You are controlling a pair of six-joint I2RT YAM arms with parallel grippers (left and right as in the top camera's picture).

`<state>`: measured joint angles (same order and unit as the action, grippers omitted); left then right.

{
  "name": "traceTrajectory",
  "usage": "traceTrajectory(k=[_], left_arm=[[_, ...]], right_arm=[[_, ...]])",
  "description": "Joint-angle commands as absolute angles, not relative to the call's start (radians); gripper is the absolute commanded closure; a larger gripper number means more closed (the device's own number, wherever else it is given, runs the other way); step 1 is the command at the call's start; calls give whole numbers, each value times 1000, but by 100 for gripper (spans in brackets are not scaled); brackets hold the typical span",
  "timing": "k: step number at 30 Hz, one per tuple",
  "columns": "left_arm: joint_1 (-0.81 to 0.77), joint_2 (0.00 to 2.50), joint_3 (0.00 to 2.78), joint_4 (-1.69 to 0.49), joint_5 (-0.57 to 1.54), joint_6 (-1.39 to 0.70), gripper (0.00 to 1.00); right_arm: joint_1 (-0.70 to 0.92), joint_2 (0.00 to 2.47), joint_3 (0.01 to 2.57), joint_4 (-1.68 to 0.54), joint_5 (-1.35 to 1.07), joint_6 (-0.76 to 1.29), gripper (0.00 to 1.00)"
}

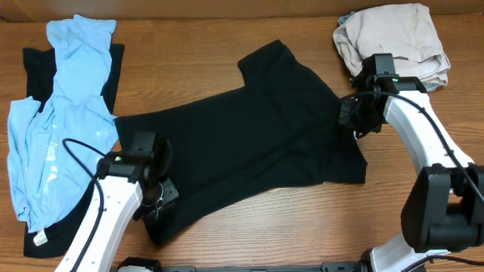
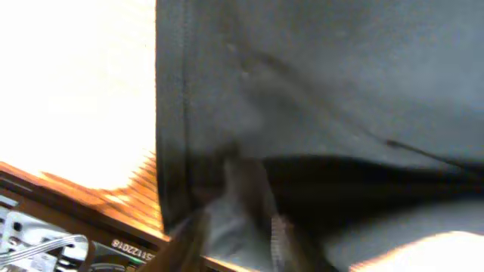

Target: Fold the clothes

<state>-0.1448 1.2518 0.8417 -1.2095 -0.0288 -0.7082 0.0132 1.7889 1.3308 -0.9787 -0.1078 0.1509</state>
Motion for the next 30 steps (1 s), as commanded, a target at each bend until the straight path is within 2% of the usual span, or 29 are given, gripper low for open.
traceTrajectory(k=[1,2,4,10,14,18,21,30], left_arm=[[-151,1301,834,-1196,-63,-722,20],[-151,1312,834,-1190,-63,-722,11],[-149,1328,834,-1163,-73,-719,0],[-56,1332,910,-1123,-70,-649,0],[-9,1332,985,-1118,117,-382,0],[-29,1342,983,-1137,255,-285,15],[-60,1362,982,-1185,253,-257,21],[-86,1386,981,-1294,206,-308,23]], right_arm=[[12,1792,1329,-960,-114,135,25],[12,1792,1329,-956,-113,124,18],[12,1792,1329,-951,-114,122,11],[9,1783,1395,-999,-139,110,8],[9,1766,1423,-1034,-160,96,8],[9,1766,1422,-1049,-171,96,7],[9,1766,1422,-1054,-171,95,5],[9,1766,1422,-1042,-185,73,2]])
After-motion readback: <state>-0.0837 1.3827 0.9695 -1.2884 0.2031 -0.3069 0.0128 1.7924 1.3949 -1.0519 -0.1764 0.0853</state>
